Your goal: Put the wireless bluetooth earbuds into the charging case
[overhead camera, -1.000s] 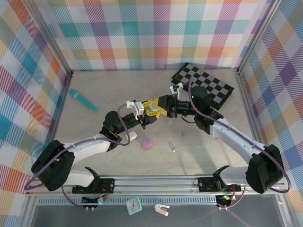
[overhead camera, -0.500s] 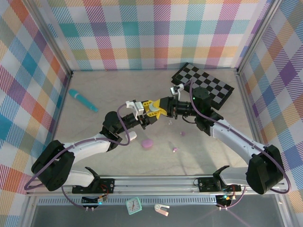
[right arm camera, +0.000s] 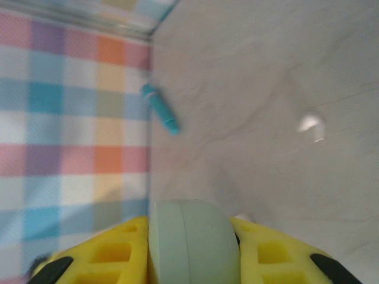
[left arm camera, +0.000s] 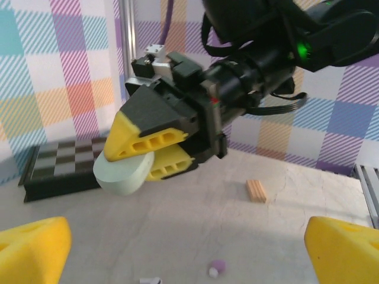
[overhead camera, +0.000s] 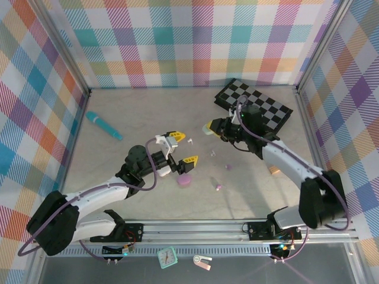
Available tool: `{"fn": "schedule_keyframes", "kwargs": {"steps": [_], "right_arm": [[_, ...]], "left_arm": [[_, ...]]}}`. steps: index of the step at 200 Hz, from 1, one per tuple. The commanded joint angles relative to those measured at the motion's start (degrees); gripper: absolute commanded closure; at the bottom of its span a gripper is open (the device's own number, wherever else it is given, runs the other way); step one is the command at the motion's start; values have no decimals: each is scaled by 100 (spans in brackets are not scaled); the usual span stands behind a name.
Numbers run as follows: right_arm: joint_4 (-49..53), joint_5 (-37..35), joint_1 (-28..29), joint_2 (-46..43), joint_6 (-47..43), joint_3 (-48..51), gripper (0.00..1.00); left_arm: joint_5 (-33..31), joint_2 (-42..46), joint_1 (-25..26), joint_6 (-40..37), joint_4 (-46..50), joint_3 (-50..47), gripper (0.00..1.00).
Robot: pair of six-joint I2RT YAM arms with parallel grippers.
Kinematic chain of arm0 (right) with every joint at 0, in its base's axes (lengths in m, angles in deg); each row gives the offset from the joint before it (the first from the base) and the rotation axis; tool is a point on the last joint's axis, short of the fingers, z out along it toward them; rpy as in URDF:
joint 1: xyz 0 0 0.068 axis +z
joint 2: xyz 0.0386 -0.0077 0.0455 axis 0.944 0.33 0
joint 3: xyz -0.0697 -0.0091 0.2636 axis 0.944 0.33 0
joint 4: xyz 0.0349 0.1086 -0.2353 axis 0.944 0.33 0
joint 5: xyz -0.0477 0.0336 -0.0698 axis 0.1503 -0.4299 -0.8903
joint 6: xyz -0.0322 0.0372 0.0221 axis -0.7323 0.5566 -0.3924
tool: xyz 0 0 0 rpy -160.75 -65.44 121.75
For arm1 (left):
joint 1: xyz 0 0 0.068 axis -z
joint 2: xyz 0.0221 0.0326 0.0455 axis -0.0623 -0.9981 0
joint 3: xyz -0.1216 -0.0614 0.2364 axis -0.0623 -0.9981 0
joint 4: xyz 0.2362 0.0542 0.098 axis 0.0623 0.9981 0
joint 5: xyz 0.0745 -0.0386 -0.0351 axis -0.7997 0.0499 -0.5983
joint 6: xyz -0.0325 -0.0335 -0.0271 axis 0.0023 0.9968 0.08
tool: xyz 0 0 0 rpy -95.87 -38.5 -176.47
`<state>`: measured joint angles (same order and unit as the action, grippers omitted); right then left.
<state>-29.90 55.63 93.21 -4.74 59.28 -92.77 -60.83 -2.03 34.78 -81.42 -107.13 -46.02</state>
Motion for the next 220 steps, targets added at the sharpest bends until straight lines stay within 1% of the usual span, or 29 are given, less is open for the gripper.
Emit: {"fn": "schedule_keyframes", "kwargs": {"steps": [1, 19, 46, 66, 85, 107, 127, 153, 186, 220], "right_arm": [[372, -618, -105, 604, -879, -415, 74], [566, -875, -167, 1213, -1203, -783, 74], [587, -957, -334, 2034, -1219, -1178, 74], [599, -853, -452, 2589, -1078, -1409, 74], [669, -842, -495, 2998, -1069, -1644, 74], [740, -933, -529, 3267, -1092, -1787, 73], [753, -1027, -587, 3314, -1089, -1758, 70], [803, -1143, -681, 3135, -1208, -1660, 59], [1078, -1570, -788, 2580, -1534, -1486, 42], [1370, -1924, -842, 1915, -1989, -1233, 32]], "left_arm": [[-253, 281, -20, -370, 1219, 40, 0], [-356, 381, -17, -423, 1525, -2, 0], [-571, 497, -12, -441, 2153, 83, 0], [-682, 580, -12, -447, 2444, 78, 0], [-714, 581, -12, -512, 2727, 118, 0], [-630, 434, -12, -736, 3290, 296, 0], [-635, 210, -12, -950, 3852, 531, 0], [-823, -198, 54, -1240, 4584, 986, 0], [-999, -583, 110, -1893, 5655, 1553, 0], [-955, -912, 118, -2597, 6519, 1853, 0]]}}
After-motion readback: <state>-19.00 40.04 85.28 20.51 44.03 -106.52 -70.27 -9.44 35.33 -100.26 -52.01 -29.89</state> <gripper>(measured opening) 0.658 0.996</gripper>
